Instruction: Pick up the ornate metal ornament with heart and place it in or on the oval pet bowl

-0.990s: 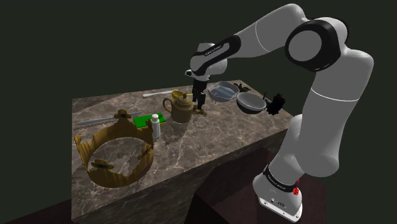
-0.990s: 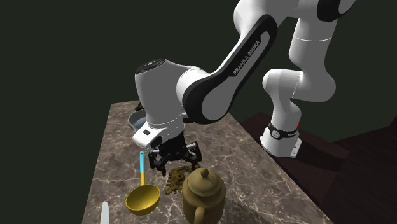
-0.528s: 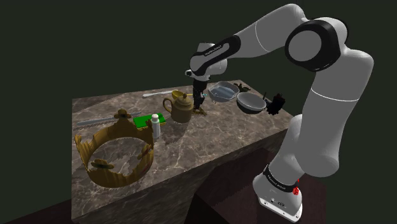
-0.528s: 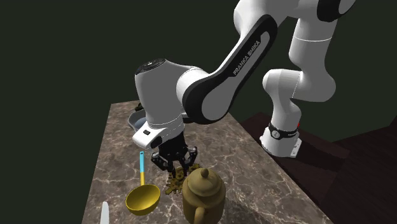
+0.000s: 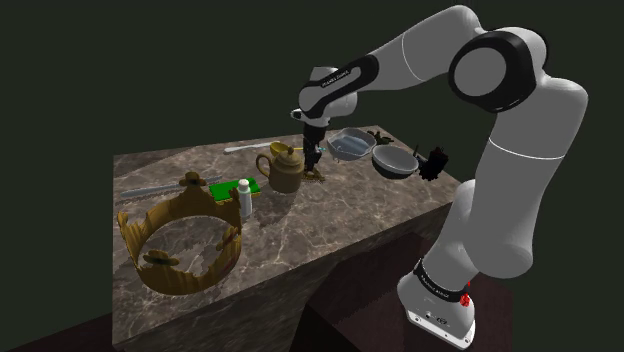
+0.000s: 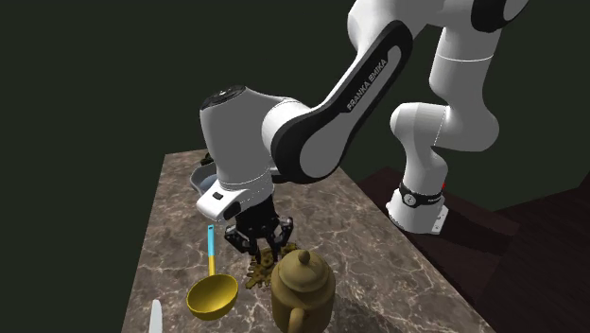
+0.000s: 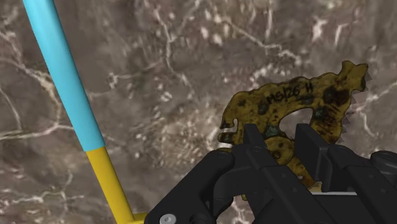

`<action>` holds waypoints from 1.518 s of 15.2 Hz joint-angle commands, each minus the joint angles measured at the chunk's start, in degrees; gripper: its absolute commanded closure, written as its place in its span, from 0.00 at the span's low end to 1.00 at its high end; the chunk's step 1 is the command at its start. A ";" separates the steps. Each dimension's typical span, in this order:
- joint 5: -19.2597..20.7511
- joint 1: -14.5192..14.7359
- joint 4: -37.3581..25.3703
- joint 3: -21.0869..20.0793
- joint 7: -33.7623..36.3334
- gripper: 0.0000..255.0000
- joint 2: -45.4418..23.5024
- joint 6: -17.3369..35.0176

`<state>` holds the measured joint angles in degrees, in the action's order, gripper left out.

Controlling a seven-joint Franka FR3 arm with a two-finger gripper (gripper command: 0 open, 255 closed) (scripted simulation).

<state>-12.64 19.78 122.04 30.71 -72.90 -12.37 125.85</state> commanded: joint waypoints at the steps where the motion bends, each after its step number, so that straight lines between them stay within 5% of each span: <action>1: 0.67 0.16 -0.31 0.21 0.50 1.00 0.88 -1.02; 23: 6.96 1.27 -8.46 1.17 5.64 1.00 9.65 -16.20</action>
<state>-5.88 21.04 114.11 31.86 -67.40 -3.02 110.43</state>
